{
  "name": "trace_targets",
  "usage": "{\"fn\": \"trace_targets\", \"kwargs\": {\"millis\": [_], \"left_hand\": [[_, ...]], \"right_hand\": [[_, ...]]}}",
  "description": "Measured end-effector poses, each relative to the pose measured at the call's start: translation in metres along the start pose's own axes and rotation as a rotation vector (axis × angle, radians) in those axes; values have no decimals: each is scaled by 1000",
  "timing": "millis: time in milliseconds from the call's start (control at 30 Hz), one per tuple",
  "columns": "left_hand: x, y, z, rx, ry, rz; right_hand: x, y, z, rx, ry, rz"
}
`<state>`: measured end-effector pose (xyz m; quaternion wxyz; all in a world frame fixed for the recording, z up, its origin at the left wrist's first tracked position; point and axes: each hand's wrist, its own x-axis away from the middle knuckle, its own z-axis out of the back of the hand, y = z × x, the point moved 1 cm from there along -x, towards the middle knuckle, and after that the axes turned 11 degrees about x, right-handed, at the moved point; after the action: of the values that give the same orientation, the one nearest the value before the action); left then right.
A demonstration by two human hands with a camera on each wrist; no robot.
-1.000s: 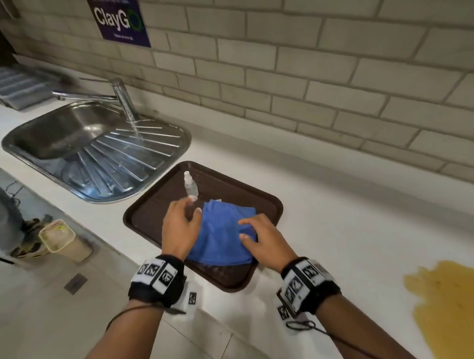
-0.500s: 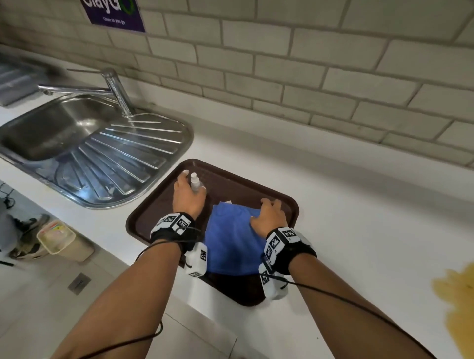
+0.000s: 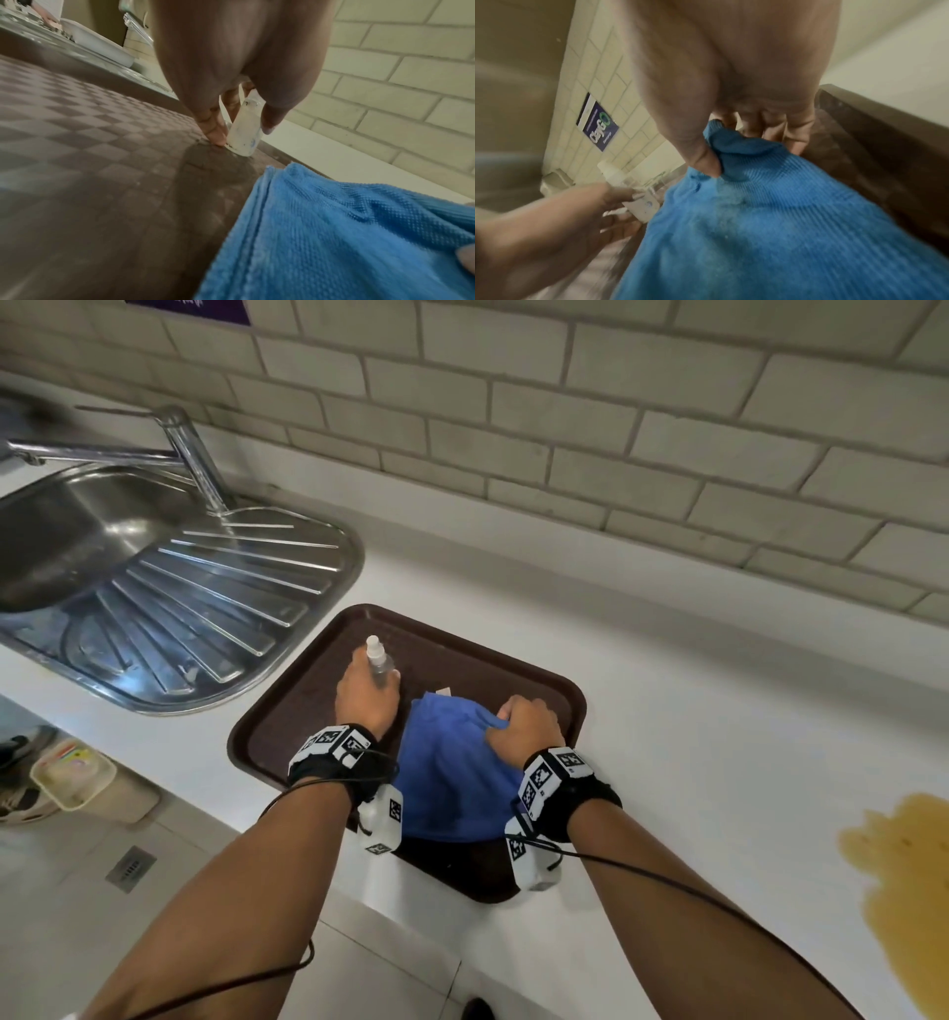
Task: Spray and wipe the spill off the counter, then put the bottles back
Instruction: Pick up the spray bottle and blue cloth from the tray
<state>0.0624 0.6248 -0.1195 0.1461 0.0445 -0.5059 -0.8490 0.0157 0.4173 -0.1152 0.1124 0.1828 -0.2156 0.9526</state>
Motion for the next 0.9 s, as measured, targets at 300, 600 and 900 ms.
{"fn": "trace_targets", "kwargs": {"millis": [300,600,900], "left_hand": [[31,0,12,65,-142,-45],[105,27,22,156,-208,-212],[201,71,-8,246,-368,-289]], "right_hand": [[9,6,7,-268,-179,-30],[59,26,28,-591,-101,212],[164,107,63,-877,69,265]]}}
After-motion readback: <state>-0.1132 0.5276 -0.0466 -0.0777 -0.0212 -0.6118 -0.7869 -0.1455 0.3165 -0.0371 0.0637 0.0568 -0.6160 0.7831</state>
